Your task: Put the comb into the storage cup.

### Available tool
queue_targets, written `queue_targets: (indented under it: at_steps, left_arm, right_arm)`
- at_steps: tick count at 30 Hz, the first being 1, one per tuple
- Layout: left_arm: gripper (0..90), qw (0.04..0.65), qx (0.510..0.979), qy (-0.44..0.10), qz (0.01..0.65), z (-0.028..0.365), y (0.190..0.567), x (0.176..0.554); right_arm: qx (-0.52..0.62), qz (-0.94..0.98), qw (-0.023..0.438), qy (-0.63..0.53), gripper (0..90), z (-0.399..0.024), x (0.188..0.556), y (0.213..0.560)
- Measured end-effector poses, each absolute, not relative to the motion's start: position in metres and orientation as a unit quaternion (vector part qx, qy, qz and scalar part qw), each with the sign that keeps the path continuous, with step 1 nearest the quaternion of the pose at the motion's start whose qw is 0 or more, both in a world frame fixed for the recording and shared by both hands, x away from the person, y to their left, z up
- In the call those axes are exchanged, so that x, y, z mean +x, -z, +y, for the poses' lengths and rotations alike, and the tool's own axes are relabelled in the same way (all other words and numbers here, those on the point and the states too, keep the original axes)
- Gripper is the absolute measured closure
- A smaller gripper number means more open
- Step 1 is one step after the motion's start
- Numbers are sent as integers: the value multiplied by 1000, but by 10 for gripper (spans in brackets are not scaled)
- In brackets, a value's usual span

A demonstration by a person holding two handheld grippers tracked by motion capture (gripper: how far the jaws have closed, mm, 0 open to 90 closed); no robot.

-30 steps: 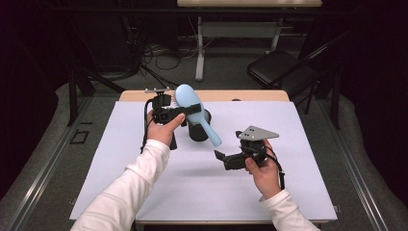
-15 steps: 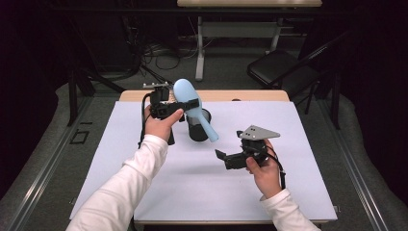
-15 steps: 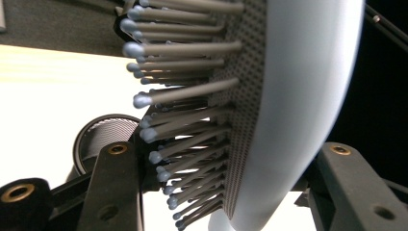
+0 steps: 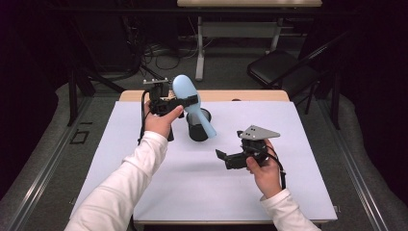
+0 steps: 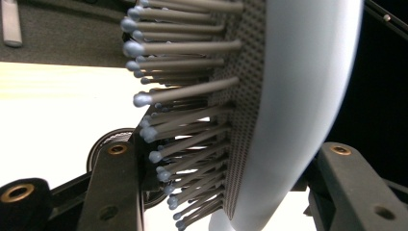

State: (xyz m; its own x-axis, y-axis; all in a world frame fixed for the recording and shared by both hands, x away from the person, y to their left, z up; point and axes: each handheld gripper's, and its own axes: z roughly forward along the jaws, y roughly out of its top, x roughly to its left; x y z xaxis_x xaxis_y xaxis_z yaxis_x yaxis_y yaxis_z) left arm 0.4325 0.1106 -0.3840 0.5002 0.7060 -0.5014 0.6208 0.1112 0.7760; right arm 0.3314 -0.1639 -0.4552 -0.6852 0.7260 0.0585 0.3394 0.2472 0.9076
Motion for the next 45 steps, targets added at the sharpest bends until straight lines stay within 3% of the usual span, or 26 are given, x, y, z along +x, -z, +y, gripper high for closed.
queue_targets:
  at_steps: [32, 45]
  left_arm:
    - [483, 544, 680, -77, 485, 107, 374, 444]
    - [482, 537, 680, -122, 484, 111, 371, 452]
  right_arm:
    - [350, 769, 186, -502, 0, -164, 333, 459]
    - [350, 770, 185, -501, 3, -165, 334, 459]
